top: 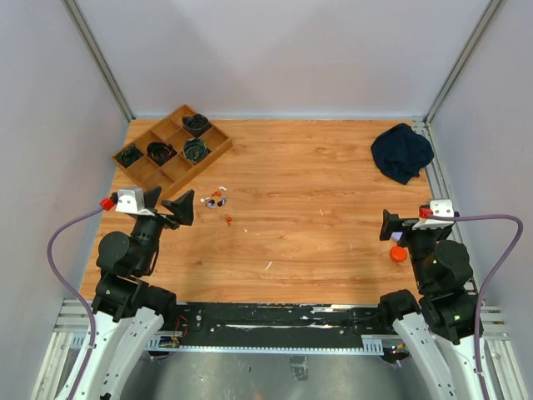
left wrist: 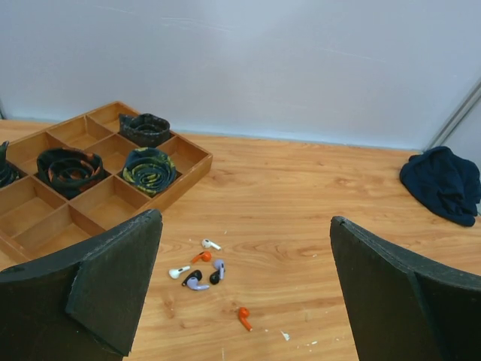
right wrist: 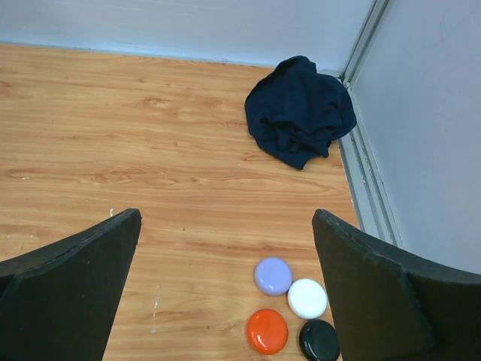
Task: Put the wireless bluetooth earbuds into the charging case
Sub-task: Move the charging case to the center of the board.
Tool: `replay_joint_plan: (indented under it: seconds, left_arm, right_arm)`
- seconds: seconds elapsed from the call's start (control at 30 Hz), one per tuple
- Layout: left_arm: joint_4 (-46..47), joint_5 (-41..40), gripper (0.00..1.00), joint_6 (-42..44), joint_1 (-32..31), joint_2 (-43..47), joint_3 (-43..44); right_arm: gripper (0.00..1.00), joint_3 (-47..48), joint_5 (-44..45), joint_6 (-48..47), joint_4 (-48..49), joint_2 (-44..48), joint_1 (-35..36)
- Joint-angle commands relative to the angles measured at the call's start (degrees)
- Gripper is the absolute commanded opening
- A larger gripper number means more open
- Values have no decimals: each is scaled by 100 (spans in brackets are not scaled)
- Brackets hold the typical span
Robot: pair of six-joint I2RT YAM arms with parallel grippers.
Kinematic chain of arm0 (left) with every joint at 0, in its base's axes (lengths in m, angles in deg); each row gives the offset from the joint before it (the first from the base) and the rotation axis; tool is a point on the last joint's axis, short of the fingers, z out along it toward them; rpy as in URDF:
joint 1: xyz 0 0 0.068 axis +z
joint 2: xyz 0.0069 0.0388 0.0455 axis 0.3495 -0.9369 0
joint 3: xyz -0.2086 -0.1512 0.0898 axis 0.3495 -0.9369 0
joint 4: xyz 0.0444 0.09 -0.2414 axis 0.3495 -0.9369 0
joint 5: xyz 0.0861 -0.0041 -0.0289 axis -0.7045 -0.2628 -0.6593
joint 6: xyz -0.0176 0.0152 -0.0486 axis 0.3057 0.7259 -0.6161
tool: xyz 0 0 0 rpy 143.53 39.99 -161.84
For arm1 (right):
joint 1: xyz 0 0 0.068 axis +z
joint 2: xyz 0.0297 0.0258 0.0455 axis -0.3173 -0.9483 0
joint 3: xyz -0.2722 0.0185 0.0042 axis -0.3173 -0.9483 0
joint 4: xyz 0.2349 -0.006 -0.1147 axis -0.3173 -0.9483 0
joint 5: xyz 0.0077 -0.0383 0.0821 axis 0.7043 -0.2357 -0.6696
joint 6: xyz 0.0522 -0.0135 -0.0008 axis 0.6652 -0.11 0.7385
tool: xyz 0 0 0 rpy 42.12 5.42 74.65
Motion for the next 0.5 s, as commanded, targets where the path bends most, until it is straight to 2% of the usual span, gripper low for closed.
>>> replay_joint_plan:
  seconds: [0.0,0.33,0.47]
  left_arm:
    - [184,-28,99,-29,29,84,-21]
    - [194,230,99,40,31,98,-39]
    - [185,374,99,55,29,139,-54]
  right_arm:
    - [99,-7,135,59,125,56,76]
    - [99,213,259,350,-133,-248,80]
    - [99,437,237,684,-385,-699,77]
